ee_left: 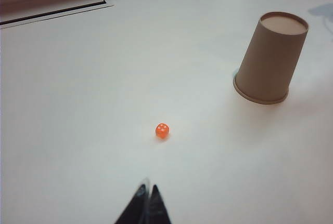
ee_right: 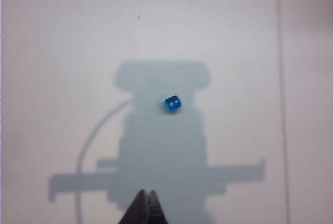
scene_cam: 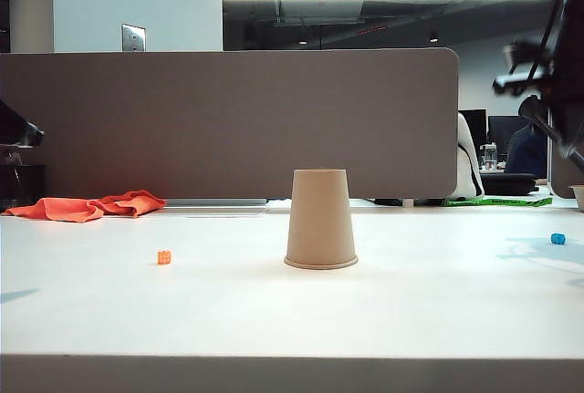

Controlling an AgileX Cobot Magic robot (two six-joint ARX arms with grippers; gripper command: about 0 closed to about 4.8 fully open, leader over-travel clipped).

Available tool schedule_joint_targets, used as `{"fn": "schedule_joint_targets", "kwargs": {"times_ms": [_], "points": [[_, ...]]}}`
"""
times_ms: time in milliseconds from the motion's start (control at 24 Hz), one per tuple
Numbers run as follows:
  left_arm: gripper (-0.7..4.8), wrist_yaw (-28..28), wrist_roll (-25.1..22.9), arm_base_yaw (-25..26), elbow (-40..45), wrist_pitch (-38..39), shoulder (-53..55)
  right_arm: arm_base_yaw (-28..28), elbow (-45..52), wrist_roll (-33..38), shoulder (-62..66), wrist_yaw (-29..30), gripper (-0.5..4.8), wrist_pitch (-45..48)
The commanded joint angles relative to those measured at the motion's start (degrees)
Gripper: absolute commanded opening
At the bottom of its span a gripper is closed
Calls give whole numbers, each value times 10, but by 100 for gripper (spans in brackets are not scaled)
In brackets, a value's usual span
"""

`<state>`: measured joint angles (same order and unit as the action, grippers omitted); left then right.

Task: Throw the dice onto the paper cup, compare its value with the values of the other dice on the table, place the die with the higher value on the paper cup, and take no action if both dice have the same value.

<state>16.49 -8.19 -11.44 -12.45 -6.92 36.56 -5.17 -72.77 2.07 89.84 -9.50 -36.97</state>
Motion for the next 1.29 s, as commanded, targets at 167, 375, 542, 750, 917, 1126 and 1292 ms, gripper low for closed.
{"fn": "schedule_joint_targets", "kwargs": {"times_ms": [167,375,542,750,917,1126,1292], "points": [[-5,4,-2,0,-3,-9,-1,19,-3,-6,-66,-9,-1,-47],[-5,3,-1,0,-3,-10,-1,35,-3,-6,-84,-7,-2,-81],[-5,3,0,0,-3,-10,-1,34,0,-6,-87,-1,-2,-95],[-5,3,0,0,-3,-25,-1,34,41,-1,-110,53,-2,-64],[-5,4,1,0,-3,-31,-1,35,99,-2,-149,51,-2,-6],[-5,31,-27,0,-3,-55,2,35,102,-9,-150,34,-2,16],[-5,33,-30,0,-3,-75,3,35,103,-16,-150,34,-2,18]]}}
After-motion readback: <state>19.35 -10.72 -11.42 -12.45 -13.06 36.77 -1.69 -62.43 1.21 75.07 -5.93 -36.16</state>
